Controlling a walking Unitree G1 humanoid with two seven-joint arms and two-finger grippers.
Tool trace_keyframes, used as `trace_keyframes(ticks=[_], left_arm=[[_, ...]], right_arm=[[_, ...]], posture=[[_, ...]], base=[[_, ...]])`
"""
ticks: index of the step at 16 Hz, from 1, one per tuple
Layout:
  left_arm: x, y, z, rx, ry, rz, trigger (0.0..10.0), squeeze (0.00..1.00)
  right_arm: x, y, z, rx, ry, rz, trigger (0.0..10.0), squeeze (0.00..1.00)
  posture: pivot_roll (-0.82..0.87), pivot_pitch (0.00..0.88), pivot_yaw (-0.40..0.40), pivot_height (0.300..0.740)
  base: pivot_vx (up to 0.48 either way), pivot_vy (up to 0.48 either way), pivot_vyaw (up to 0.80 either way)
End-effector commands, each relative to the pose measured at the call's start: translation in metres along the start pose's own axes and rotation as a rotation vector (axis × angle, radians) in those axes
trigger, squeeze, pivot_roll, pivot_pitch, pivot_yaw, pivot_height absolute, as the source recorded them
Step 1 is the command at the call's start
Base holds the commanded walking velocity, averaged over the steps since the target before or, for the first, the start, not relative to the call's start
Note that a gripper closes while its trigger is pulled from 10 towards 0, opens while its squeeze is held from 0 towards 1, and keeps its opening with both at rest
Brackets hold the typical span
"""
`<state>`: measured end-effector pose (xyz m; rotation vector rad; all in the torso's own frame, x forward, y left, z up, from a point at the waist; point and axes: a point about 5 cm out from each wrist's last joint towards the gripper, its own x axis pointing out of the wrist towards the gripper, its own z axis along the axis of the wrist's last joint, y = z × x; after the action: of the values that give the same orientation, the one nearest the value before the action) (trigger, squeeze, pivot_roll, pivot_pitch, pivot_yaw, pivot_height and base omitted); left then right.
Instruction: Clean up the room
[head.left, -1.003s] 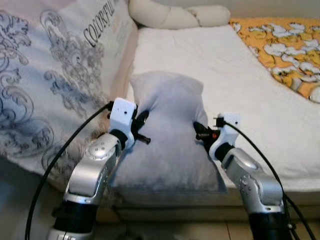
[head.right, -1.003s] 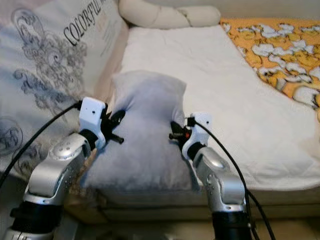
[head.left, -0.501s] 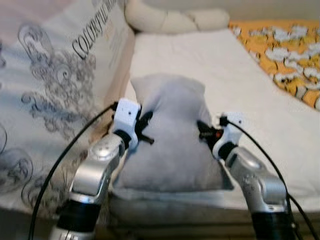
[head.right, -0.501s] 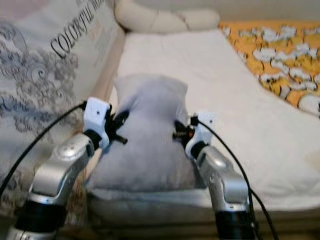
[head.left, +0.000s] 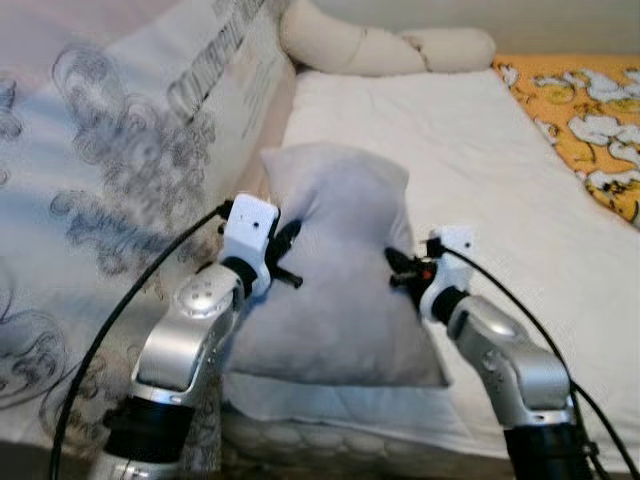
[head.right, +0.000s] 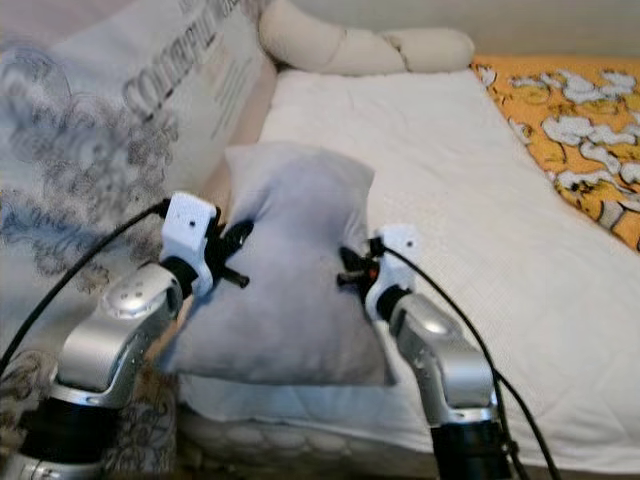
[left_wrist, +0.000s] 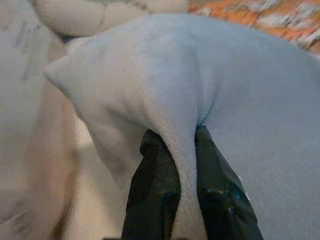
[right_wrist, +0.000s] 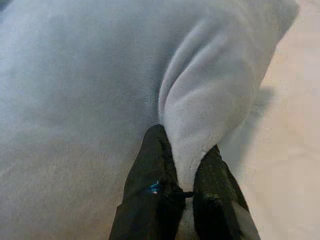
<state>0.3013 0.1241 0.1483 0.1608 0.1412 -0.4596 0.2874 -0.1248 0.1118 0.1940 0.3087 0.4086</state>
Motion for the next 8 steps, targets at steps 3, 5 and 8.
trace_keyframes(ticks=[3, 5, 8], left_arm=[[0.015, 0.009, 0.008, 0.129, -0.004, -0.003, 10.0, 0.00], [0.029, 0.007, 0.014, 0.162, -0.017, -0.041, 10.0, 0.00], [0.049, 0.005, 0.027, 0.193, -0.046, -0.082, 10.0, 0.00]], right_arm=[[0.005, -0.005, 0.000, 0.042, -0.002, -0.074, 10.0, 0.00], [0.005, -0.015, -0.001, 0.038, 0.005, -0.134, 10.0, 0.00], [0.003, -0.026, 0.003, 0.067, -0.031, -0.185, 10.0, 1.00]], posture=[[-0.03, 0.000, 0.019, 0.740], [-0.03, 0.000, 0.019, 0.740], [-0.04, 0.000, 0.026, 0.740]], base=[[0.000, 0.000, 0.00], [0.000, 0.000, 0.00], [0.000, 0.000, 0.00]])
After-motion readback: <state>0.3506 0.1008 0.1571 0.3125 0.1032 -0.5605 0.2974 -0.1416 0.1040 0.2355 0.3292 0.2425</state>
